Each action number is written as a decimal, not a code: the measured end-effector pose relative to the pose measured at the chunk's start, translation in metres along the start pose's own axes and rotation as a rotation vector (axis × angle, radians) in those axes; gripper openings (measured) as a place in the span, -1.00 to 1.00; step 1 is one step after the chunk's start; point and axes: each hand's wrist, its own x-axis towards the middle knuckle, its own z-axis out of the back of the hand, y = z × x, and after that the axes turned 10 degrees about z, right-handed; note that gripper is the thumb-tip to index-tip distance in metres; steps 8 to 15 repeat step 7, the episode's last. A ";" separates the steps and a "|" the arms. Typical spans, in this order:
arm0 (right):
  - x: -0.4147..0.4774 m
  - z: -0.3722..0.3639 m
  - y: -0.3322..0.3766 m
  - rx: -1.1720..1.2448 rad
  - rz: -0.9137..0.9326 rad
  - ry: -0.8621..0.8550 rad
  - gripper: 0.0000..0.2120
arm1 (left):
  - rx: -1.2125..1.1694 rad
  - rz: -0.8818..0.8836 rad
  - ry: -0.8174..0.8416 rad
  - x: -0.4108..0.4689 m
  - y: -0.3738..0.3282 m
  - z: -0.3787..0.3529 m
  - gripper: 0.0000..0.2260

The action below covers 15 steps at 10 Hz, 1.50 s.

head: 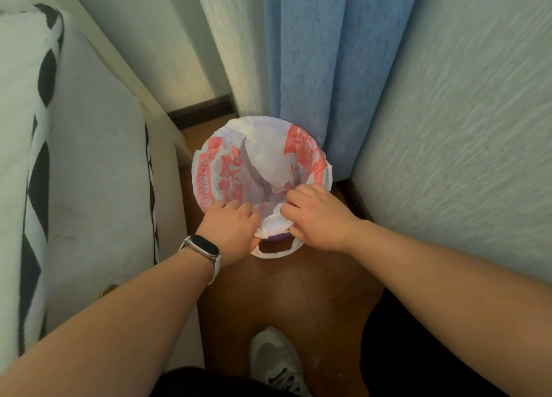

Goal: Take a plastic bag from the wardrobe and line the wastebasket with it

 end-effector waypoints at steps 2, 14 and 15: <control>-0.002 0.008 0.000 0.128 -0.030 0.010 -0.63 | -0.080 0.014 0.006 0.000 0.004 -0.001 -0.59; 0.020 0.099 0.036 0.176 -0.305 -0.023 -0.56 | -0.343 0.173 -0.211 -0.049 0.018 0.101 -0.62; 0.020 0.099 0.036 0.176 -0.305 -0.023 -0.56 | -0.343 0.173 -0.211 -0.049 0.018 0.101 -0.62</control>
